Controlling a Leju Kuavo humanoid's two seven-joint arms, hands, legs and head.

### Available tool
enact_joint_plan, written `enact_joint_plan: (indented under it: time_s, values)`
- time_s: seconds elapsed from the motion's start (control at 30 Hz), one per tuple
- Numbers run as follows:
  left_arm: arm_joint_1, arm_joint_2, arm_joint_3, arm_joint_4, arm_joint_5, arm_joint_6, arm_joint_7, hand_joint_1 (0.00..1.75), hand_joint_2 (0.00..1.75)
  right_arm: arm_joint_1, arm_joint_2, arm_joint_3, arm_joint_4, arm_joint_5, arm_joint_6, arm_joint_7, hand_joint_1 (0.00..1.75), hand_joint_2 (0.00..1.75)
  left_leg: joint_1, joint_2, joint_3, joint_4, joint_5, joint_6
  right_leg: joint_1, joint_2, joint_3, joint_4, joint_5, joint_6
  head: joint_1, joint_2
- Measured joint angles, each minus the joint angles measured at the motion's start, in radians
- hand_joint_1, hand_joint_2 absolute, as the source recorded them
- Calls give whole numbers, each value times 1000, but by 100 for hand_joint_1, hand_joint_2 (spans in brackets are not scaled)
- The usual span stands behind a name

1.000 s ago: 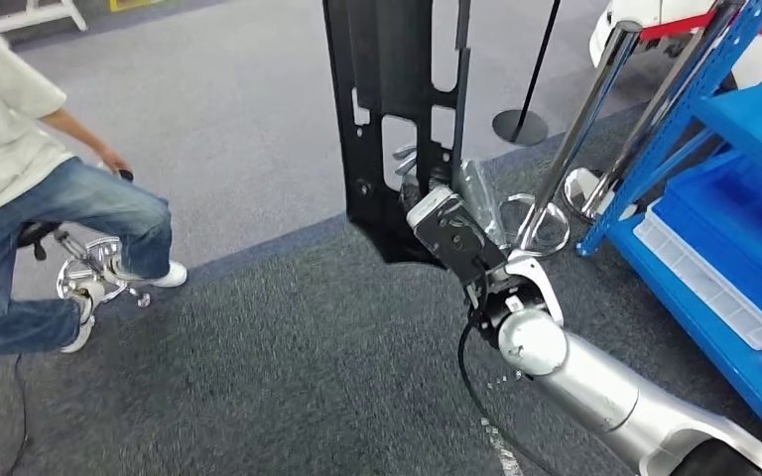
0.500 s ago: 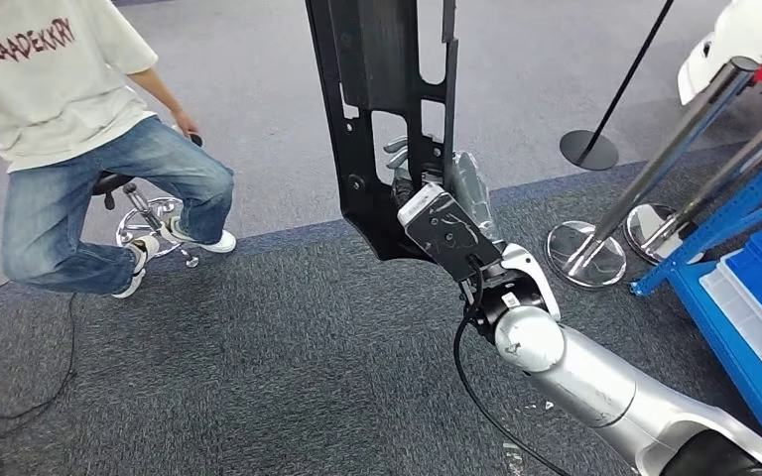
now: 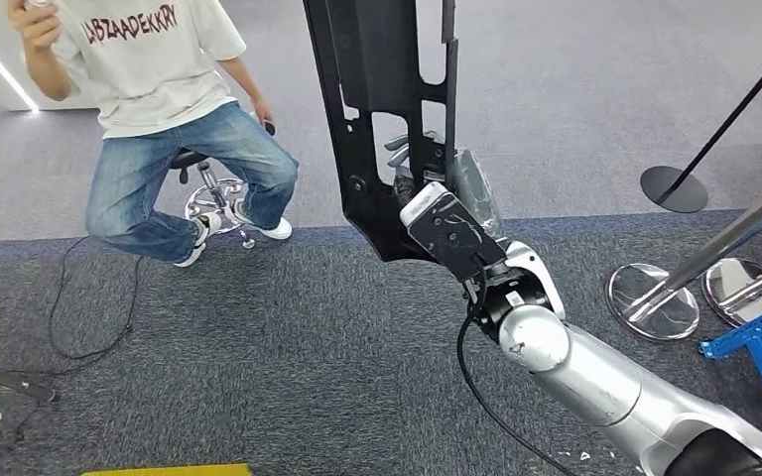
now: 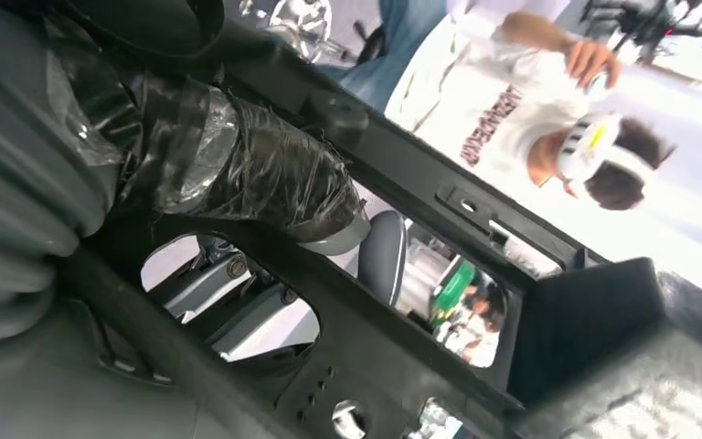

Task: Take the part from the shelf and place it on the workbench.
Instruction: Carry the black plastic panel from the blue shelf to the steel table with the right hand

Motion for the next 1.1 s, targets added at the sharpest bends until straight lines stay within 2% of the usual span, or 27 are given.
enact_joint_plan:
  time_s: [0.07,0.1,0.13,0.17,0.2,0.23,0.3,0.33,0.37,0.4,0.47,0.5,0.53,0.6,0.63,0.67,0.7,0.73,0.77,0.8,0.83,0.87,0.9,0.97,1.0,1.03,1.1]
  values:
    - [-4,-2,0,0,0,0,-1,0,175,-4,0,0,-2,3,0,2,175,175,-2,80,-49,97,-47,-8,4,-30,9,-6,-2,-10,-6,0]
    - [-7,-2,0,0,0,0,-1,0,175,-5,0,0,-2,5,0,2,175,175,0,105,-84,164,-75,-11,7,-45,11,-6,-3,-14,-8,0]
    - [-8,-2,0,0,0,0,-1,0,175,-5,-1,0,-3,7,0,3,175,175,3,116,-117,224,-95,-14,9,-60,12,-6,-5,-15,-8,0]
    - [-7,-2,0,0,1,0,-1,0,175,-5,-1,0,-3,8,0,4,175,175,5,119,-136,257,-99,-15,11,-75,13,-6,-8,-16,-8,0]
    - [-6,-2,0,0,1,0,-1,0,175,-4,-1,0,-3,9,0,5,175,175,6,120,-136,252,-86,-15,12,-90,15,-6,-10,-15,-8,0]
    - [-5,-2,0,0,2,0,-1,0,175,-4,-1,0,-3,9,0,6,175,175,7,124,-115,210,-57,-14,12,-104,19,-6,-14,-13,-8,0]
    - [-5,-2,0,0,2,0,0,0,175,-5,-1,0,-5,10,0,9,175,175,-1,162,-37,69,3,-8,16,-129,28,-6,-22,-7,-8,0]
    - [-6,-2,0,0,2,0,0,0,175,-6,-1,0,-6,10,0,10,175,175,-6,179,-8,16,18,-1,18,-140,33,-6,-26,-2,-7,0]
    - [-7,-2,0,0,2,0,1,0,175,-7,-1,0,-7,11,0,11,175,175,-13,191,8,-15,21,5,21,-150,36,-7,-30,3,-6,0]
    - [-8,-2,0,0,2,0,2,0,175,-8,-1,0,-8,12,-1,11,175,175,-19,188,10,-23,16,12,23,-160,38,-10,-32,8,-5,0]
    - [-6,-2,0,0,2,1,3,0,175,-9,-2,-1,-9,13,-1,12,175,175,-18,161,12,-31,19,24,21,-175,45,-13,-39,21,-4,0]
    - [-5,-3,0,0,2,1,4,0,175,-8,-2,-1,-9,13,-1,13,175,175,-15,148,17,-36,19,30,19,-160,44,-4,-48,26,-2,0]
    - [-4,-3,0,0,2,1,4,0,175,-8,-3,-1,-10,13,-1,13,175,175,-13,137,23,-41,20,37,17,-132,32,27,-67,29,-1,0]
    - [-6,-3,0,0,3,1,5,0,175,-8,-4,-2,-12,14,-3,14,175,175,-11,114,29,-43,19,48,15,-62,-30,150,-122,30,4,0]
    - [-7,-3,0,0,3,1,5,0,175,-6,-4,-2,-13,16,-4,15,175,175,-11,101,30,-42,18,51,16,-45,-71,221,-146,29,4,0]
    - [-8,-3,-1,0,3,1,5,0,175,-4,-5,-2,-13,18,-5,16,175,175,-12,86,30,-41,17,53,17,-38,-103,270,-154,29,6,0]
    - [-8,-3,-1,0,3,1,5,0,175,-1,-5,-2,-13,20,-6,17,175,175,-12,69,31,-39,15,54,17,-35,-119,283,-142,28,5,0]
    - [-8,-3,-1,0,3,1,6,0,175,2,-6,-2,-13,21,-7,19,175,175,-12,52,33,-36,14,53,16,-33,-114,253,-109,27,6,0]
    - [-7,-3,-1,0,3,1,6,0,175,3,-7,-2,-13,23,-7,20,175,175,-11,35,34,-33,11,51,15,-21,-92,189,-64,25,6,0]
    - [-7,-3,-1,0,2,1,6,0,175,4,-8,-3,-13,24,-8,21,175,175,-10,19,33,-29,9,49,11,7,-65,119,-28,23,5,0]
    - [-7,-3,-1,0,2,1,5,0,175,3,-9,-3,-14,25,-8,21,175,175,-10,4,30,-23,6,44,8,35,-42,58,-3,22,4,0]
    - [-8,-3,-1,0,2,1,5,0,175,3,-11,-4,-14,26,-8,21,175,175,-7,-9,24,-19,5,39,7,57,-27,21,7,21,4,0]
    - [-8,-4,-1,0,1,1,5,0,175,3,-11,-4,-15,27,-8,21,175,175,-4,-21,19,-19,5,31,8,67,-21,8,4,18,3,0]
    - [-6,-3,-1,0,1,1,5,0,175,3,-12,-5,-16,28,-9,22,175,175,2,-42,12,-24,9,17,11,40,-13,-2,6,9,4,0]
    - [-4,-4,-1,0,0,1,5,0,175,4,-12,-5,-16,28,-9,22,175,175,0,-27,8,-19,6,12,11,26,-7,-9,8,3,3,0]
    - [-3,-4,-1,-1,0,1,5,0,175,4,-12,-5,-17,28,-9,23,175,175,-2,3,-2,2,-6,7,9,10,0,-17,9,-3,0,0]
    - [-5,-6,-1,-1,0,1,5,0,175,5,-12,-5,-18,29,-10,24,175,175,-4,82,-51,102,-55,-2,13,-22,11,-24,8,-12,-6,0]
